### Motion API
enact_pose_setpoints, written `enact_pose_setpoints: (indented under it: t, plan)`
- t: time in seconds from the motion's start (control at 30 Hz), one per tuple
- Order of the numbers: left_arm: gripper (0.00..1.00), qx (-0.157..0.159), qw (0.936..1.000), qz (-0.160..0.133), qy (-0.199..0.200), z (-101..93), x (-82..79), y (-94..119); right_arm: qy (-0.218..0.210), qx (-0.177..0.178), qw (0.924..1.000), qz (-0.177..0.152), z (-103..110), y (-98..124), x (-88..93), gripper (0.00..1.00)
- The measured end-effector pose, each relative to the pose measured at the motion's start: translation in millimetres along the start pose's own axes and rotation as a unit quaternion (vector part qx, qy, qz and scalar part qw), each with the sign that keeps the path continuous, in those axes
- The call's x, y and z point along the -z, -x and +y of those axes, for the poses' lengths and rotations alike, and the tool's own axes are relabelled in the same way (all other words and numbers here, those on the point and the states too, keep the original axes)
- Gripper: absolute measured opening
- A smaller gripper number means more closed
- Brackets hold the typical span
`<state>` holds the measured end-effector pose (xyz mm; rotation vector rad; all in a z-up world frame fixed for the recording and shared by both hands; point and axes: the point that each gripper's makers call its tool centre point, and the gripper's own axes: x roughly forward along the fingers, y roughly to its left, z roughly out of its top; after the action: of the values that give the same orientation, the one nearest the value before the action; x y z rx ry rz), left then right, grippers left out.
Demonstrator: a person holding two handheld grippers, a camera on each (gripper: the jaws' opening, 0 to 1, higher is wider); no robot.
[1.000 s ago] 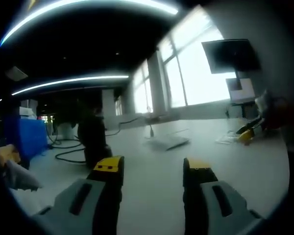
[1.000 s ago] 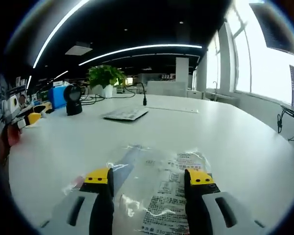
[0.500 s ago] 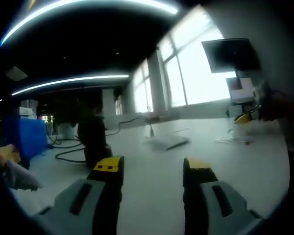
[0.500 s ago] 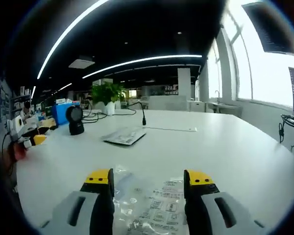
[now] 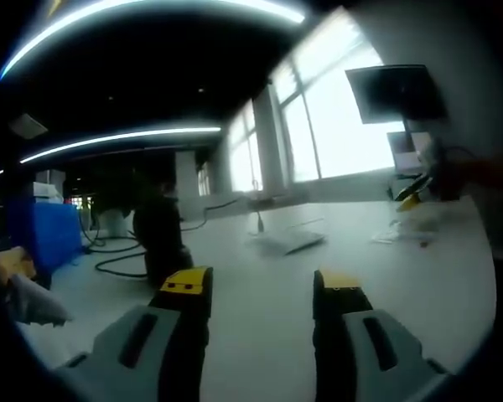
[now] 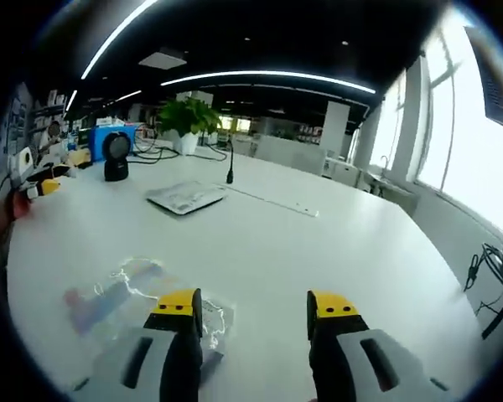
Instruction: Clip sheet goods on table flip sheet goods clip sheet goods scan sheet goods put sheet goods back to table
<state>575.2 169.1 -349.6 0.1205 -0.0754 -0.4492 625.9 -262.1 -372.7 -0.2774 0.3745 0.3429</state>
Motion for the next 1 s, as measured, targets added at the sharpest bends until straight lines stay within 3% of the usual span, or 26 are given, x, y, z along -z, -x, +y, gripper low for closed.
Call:
enact_pose_setpoints:
  t: [0.17, 0.27, 0.33, 0.53, 0.8, 0.87, 1.0]
  plan:
    - [0.40, 0.001, 1.0000, 0.002, 0.000, -0.7, 1.1, -0.4, 0.005, -0.008, 0.9999, 0.007, -6.4, -10.9, 6.1, 0.43]
    - [0.40, 0.002, 1.0000, 0.002, -0.001, -1.1, 1.1, -0.3, 0.003, -0.033, 0.9995, 0.005, 0.3, -18.0, 8.6, 0.43]
    - [0.40, 0.001, 1.0000, 0.001, -0.001, -0.7, 0.7, 0.1, 0.004, -0.034, 0.9994, 0.009, -3.8, -29.2, 13.5, 0.42]
    - [0.40, 0.001, 1.0000, 0.001, 0.004, 0.2, 1.1, 0.0, 0.015, -0.032, 0.9989, 0.032, -6.6, -33.2, 26.7, 0.37]
    - [0.40, 0.001, 1.0000, 0.002, 0.002, 0.0, 1.4, -0.1, -0.027, -0.053, 0.9971, 0.046, 2.4, -34.4, 34.2, 0.25]
    - [0.39, 0.001, 1.0000, 0.003, 0.002, 0.1, 1.9, -0.3, -0.073, -0.064, 0.9936, 0.058, 12.0, -31.3, 38.7, 0.22]
    - [0.39, 0.002, 1.0000, 0.006, 0.002, 0.1, 2.9, -0.9, -0.056, -0.065, 0.9945, 0.060, 14.3, -30.2, 36.6, 0.22]
